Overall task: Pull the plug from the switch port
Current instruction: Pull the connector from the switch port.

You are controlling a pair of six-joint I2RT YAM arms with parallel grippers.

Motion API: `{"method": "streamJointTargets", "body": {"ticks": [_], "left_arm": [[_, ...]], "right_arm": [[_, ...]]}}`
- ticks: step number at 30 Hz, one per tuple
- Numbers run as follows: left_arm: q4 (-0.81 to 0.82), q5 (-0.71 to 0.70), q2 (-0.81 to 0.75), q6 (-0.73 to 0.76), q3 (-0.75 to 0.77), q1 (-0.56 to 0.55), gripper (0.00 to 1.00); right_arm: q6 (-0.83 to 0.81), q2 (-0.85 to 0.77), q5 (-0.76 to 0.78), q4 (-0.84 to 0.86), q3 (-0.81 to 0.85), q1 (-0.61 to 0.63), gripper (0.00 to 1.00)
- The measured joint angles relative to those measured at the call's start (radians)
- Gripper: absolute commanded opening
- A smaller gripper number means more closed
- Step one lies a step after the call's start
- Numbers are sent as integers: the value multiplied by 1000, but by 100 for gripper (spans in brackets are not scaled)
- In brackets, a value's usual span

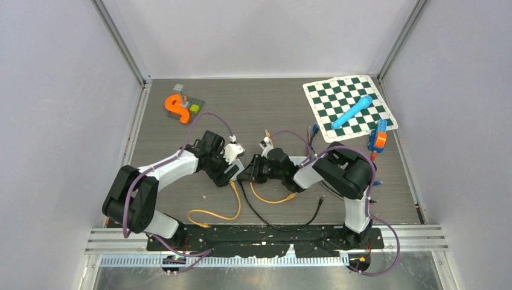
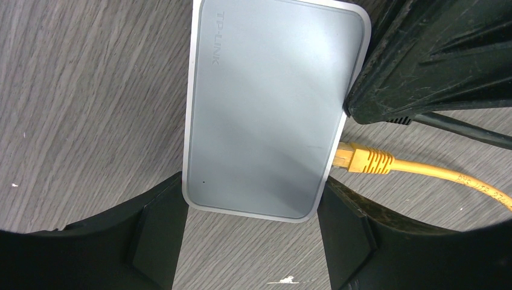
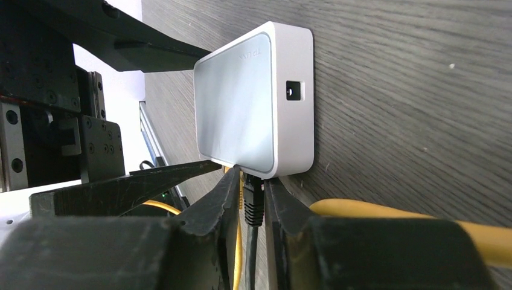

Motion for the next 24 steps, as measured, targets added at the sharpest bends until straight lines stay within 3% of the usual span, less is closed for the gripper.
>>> {"method": "streamJointTargets", "body": {"ticks": [2, 7, 12, 18, 20, 24], "left_arm": [[0, 3, 0, -1, 0, 0, 72], [1, 7, 0, -3, 0, 0, 72], [0, 7, 0, -3, 0, 2, 72], [-2, 6, 0, -3, 0, 5, 72], [-3, 6, 0, -3, 0, 5, 72], [-4, 7, 0, -3, 0, 5, 72]], "right_arm": [[2, 0, -1, 10, -6, 0, 35], [16, 0, -7, 11, -4, -1, 37], [13, 11, -12, -2, 12, -2, 21], [0, 11, -19, -4, 12, -4, 12], [-5, 11, -21, -4, 12, -4, 14], [-10, 11, -23, -4, 13, -4, 28]]}}
